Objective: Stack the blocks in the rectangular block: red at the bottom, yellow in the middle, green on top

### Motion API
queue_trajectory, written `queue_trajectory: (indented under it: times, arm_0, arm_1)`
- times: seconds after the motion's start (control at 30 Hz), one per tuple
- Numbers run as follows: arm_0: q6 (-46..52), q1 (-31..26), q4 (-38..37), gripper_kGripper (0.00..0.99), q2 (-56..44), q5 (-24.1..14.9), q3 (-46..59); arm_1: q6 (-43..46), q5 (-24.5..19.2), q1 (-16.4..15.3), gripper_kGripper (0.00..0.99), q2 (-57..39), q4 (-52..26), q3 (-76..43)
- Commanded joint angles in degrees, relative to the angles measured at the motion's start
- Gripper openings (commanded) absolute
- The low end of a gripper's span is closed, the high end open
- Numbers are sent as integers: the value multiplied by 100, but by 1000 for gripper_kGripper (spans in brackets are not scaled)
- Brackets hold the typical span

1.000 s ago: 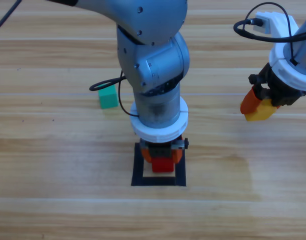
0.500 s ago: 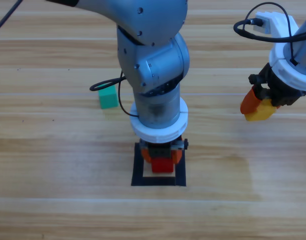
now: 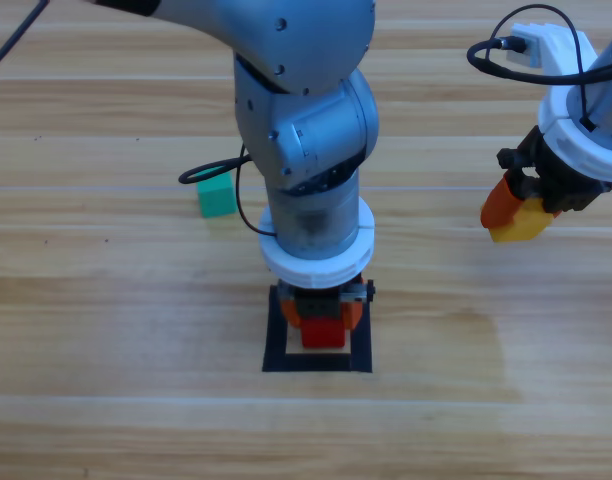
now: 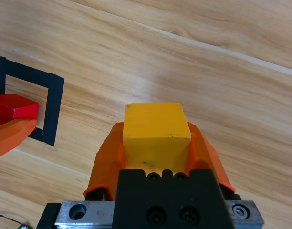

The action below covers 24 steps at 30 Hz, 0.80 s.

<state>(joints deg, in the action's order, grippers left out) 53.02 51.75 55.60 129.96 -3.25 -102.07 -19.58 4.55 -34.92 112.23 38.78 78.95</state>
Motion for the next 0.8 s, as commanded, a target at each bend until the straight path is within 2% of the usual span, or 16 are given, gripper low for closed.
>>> queue_trajectory:
  times: [0.03,0.4,0.47,0.5,0.53,0.57,0.6,0.63,0.67,0.8]
  arm_0:
    - [-55,89,-49,0,311,18,82]
    - [-64,89,-58,0,364,18,64]
    - [-55,89,-58,55,364,26,38]
    - [-55,98,-58,101,355,26,20]
    - [-46,107,-58,216,355,26,3]
    - [-55,116,-58,423,355,35,-41]
    - [-37,142,-40,723,355,26,-85]
    - [-28,151,-32,946,346,26,-103]
    - [-11,151,-14,989,329,26,-94]
    - [-11,151,39,990,267,9,-94]
  arm_1:
    - [-29,-24,-120,32,159,60,-82]
    - [-20,-33,-120,34,177,60,-90]
    - [-20,-33,-120,34,177,60,-90]
    - [-20,-33,-120,34,177,68,-90]
    - [-20,-33,-120,34,177,60,-90]
    - [-20,-33,-120,34,177,60,-99]
    - [-20,-42,-120,34,177,60,-99]
    - [-20,-42,-120,34,177,60,-99]
    - [-20,-42,-129,34,177,60,-99]
    - [-20,-138,-199,34,177,60,-99]
